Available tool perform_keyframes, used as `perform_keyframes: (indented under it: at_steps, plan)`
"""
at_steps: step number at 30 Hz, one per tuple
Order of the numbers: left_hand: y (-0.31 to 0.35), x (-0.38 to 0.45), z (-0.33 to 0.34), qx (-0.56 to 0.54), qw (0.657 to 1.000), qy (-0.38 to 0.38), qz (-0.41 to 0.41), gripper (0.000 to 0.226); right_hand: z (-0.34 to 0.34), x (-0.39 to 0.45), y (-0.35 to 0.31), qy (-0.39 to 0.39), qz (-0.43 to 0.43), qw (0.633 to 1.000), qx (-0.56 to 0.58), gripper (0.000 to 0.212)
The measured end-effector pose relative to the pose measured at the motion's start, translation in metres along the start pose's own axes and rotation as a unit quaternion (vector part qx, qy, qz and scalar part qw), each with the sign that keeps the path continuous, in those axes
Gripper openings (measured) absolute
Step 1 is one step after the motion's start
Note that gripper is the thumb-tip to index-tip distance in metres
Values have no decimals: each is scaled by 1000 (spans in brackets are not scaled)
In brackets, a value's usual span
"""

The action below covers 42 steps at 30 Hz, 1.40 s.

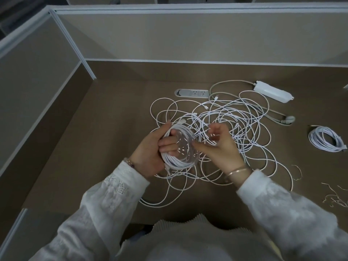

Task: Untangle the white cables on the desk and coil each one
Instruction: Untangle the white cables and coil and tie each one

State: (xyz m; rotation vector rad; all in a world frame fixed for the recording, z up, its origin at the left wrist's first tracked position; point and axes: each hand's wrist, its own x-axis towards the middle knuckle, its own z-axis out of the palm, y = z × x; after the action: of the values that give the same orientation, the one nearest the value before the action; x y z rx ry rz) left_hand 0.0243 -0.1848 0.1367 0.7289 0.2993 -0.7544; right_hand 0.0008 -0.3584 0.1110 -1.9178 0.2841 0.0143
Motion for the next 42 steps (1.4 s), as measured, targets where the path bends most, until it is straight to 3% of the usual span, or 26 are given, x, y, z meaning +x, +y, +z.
perform_keyframes:
  at_steps: [2,5,8,10,13,15,18,21,26,31,34,36,38,40,42]
  plan:
    - [-1,-1,0,14,999,-24,-22,34,0,11,3,-93,51,994,-26,78]
    - [-6,-2,4,31,998,-37,-42,31,6,12,2,-211,46,976,4,51]
    - [-11,-4,10,55,998,-18,-38,36,14,7,10,-187,29,982,7,10]
    - [-14,-5,10,93,995,3,-34,38,13,8,16,-149,58,986,37,9]
    - [-15,-7,8,166,985,26,-38,37,10,9,23,-184,107,974,82,9]
    - [-14,-6,6,180,982,32,-45,37,10,5,25,-211,148,948,186,10]
    - [-11,-4,3,135,989,25,-56,37,14,-6,21,-220,222,867,389,6]
    - [-11,-6,3,146,985,19,-86,40,9,-15,13,-230,273,822,443,32]
    - [-11,-14,5,212,973,-3,-94,53,5,-25,7,-253,228,860,380,59]
    - [-14,-5,12,312,941,109,-73,64,5,-22,12,-211,212,899,319,55]
    - [-9,-2,17,408,897,128,-110,73,-10,-11,17,-193,51,969,147,67]
    - [-8,0,24,438,881,129,-126,77,-16,-10,6,-260,-80,962,18,75]
    - [-10,4,31,469,866,112,-134,80,-10,-13,-4,-304,-150,932,-128,64]
    - [-15,8,37,502,848,80,-146,83,-3,-18,-6,-246,-202,904,-284,38]
    - [-22,11,38,513,842,48,-162,76,-2,-20,3,-199,-207,886,-364,24]
